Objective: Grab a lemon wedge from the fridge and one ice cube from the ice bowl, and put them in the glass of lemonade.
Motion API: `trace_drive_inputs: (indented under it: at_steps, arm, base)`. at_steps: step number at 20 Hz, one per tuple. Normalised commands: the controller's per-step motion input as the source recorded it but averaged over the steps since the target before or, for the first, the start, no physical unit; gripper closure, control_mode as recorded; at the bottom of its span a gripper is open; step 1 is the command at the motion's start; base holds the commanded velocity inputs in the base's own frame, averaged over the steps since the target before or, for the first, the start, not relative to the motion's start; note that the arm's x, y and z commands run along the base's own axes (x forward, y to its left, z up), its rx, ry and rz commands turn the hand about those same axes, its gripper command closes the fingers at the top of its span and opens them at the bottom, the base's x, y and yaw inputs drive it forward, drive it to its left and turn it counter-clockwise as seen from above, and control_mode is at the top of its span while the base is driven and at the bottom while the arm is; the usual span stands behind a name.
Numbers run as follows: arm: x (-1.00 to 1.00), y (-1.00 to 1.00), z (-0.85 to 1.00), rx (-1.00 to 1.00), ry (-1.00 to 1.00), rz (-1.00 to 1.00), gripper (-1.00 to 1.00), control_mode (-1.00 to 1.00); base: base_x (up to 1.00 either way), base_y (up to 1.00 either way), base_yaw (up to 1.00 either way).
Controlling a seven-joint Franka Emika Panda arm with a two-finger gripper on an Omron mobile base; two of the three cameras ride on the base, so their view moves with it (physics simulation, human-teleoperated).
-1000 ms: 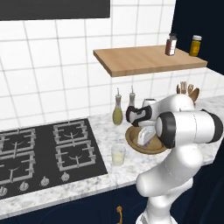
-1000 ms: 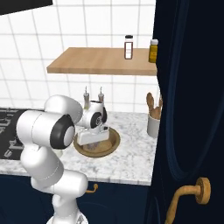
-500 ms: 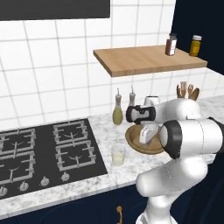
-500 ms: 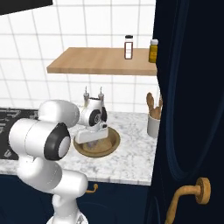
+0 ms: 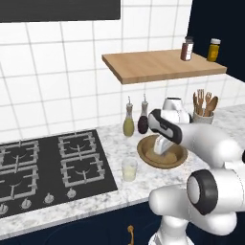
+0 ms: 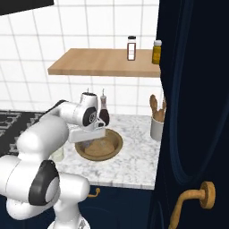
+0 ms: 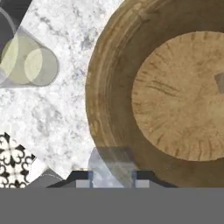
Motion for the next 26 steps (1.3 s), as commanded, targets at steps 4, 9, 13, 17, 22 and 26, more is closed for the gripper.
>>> trace_drive_inputs:
  at_steps: [4, 9, 13, 17, 22, 26]
  arm:
    - [-0.89, 0.48, 0.13, 0.0, -0.03, -0.29, 1.0, -1.0]
    - [-0.4, 0.58, 0.73, 0.0, -0.02, -0.19, 1.0, -1.0]
    - [-0.27, 0.39, 0.64, 0.0, -0.03, -0.08, 1.0, -1.0]
    - [0.02, 0.54, 0.08, -0.04, -0.11, -0.05, 1.0, -1.0]
    - [0.1, 0.61, -0.01, -0.05, -0.05, -0.03, 1.0, -1.0]
    - [0.43, 0.2, 0.0, -0.01, 0.03, -0.14, 1.0, -1.0]
  base:
    - [0.0, 0.0, 0.0]
    - [0.0, 0.0, 0.0]
    - [0.0, 0.0, 0.0]
    - [0.0, 0.0, 0.0]
    - [0.0, 0.0, 0.0]
    - [0.0, 0.0, 0.0]
